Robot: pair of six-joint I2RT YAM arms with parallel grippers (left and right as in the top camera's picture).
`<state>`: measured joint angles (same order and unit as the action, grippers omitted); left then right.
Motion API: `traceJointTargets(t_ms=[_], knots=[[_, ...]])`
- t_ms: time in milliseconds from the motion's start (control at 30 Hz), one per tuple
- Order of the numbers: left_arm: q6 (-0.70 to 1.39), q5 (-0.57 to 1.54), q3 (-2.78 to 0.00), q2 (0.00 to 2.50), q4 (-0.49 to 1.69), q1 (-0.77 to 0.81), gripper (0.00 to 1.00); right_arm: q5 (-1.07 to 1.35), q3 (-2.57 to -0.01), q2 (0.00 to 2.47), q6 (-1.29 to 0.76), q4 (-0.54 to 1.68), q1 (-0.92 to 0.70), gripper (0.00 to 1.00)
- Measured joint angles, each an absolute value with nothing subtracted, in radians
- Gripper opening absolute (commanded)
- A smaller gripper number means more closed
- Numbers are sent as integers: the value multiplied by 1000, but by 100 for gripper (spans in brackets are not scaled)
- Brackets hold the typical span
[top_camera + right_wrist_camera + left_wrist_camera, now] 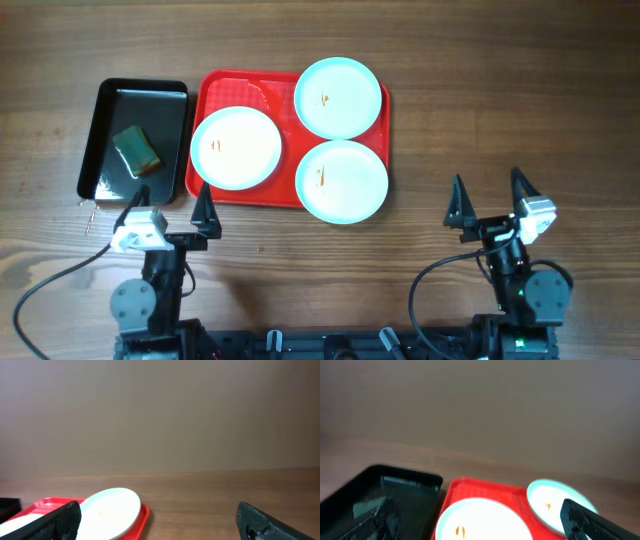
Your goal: Clean dirty plates on tray and stack at the side
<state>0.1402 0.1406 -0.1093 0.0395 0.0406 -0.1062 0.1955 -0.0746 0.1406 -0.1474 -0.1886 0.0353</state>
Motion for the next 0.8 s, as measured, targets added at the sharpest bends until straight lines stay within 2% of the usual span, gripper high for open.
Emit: traceJointTargets(t_ms=[267, 333, 500, 633, 700, 800], knots=[[143, 175, -432, 276, 181, -106, 100, 315, -436, 553, -77, -150, 35, 100], [144, 181, -569, 414, 292, -106, 100, 377, -595, 730, -72, -72, 35, 100], [144, 184, -871, 715, 546, -106, 100, 493, -898, 995, -61, 203, 33, 100], [144, 184, -1239, 1050, 913, -106, 100, 559, -1190, 1204, -57, 492, 34, 100], [144, 192, -1428, 1218, 1078, -106, 100, 608, -1276, 1281, -58, 517, 33, 100], [144, 222, -1530, 1357, 1113, -106, 100, 651, -1297, 1336, -58, 485, 33, 99]])
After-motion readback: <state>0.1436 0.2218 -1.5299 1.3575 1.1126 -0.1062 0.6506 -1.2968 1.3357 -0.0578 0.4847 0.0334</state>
